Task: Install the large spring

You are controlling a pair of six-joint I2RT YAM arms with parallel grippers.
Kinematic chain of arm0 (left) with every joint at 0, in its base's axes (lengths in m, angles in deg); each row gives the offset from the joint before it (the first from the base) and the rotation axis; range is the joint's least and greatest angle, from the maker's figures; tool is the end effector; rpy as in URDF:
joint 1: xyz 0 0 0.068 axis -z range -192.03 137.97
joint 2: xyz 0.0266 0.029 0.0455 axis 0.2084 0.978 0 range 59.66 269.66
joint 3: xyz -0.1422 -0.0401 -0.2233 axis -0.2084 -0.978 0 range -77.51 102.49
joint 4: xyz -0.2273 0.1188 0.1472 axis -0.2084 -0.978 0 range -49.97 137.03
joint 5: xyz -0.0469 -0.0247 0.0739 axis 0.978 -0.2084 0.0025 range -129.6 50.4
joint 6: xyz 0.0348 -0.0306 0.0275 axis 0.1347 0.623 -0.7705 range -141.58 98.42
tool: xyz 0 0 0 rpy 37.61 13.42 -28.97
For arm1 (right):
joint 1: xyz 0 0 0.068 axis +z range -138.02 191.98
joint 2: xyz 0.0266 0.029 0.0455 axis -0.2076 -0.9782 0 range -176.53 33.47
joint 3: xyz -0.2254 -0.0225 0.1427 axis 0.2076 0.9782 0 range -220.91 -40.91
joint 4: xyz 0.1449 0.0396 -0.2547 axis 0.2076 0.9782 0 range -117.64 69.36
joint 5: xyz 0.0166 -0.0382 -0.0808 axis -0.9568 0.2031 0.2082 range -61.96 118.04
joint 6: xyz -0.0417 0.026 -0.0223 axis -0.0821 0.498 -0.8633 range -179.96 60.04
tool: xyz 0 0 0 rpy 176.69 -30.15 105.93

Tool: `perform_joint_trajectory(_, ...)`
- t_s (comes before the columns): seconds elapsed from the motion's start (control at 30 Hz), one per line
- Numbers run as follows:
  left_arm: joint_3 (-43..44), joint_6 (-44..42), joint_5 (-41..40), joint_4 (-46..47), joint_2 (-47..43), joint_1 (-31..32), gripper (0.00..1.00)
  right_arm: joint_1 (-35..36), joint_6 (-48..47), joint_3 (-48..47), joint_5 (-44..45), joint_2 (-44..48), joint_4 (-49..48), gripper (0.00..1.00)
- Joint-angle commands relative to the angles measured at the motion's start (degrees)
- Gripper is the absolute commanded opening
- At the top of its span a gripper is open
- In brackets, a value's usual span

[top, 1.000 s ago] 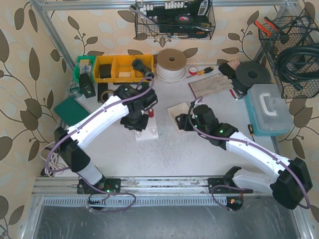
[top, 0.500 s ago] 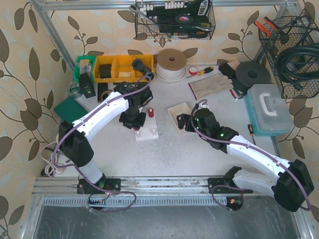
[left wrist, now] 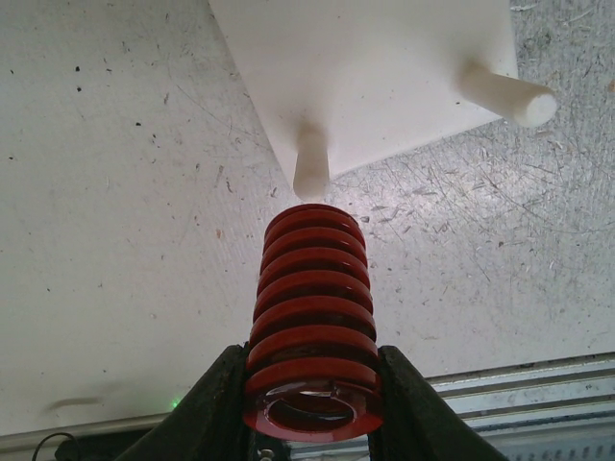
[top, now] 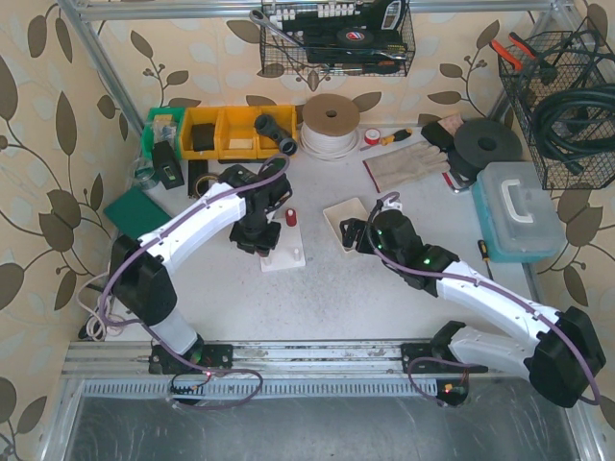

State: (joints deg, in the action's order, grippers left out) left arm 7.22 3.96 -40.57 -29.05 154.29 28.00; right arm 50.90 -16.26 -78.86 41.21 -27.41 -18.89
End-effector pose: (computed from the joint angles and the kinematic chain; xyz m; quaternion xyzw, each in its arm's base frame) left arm 0.2576 -0.2157 0.2729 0.1257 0.9914 -0.0119 0.0341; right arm 0.2144 0.1627 0.2281 0.0921 0.8644 0.2444 0.4297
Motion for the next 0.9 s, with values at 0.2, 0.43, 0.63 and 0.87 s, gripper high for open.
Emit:
perform_joint_trajectory(0.2,-2.4,-1.5,2.7,1.8,-2.7,-2.2,0.00,0.5,0.5,0.4,1.7,-1.1,-1.0,1.00)
perform_joint_trajectory(0.43,-1.2,-1.4,3.0,0.2,-2.8,-2.2,0.00,0.5,0.2,0.1,1.8,-1.7,-1.3,1.00)
perform_joint_trajectory(0.63,-1.8,-1.4,4.0,1.4,-2.3,-2.2,0.00,0.6,0.2,0.3,1.7,-1.3,-1.3,1.00)
perform_joint_trajectory(0.87,-0.4,-1.8,5.4,2.9,1.1,-2.2,0.00,0.5,0.3,0.4,1.8,-1.1,-1.3,1.00)
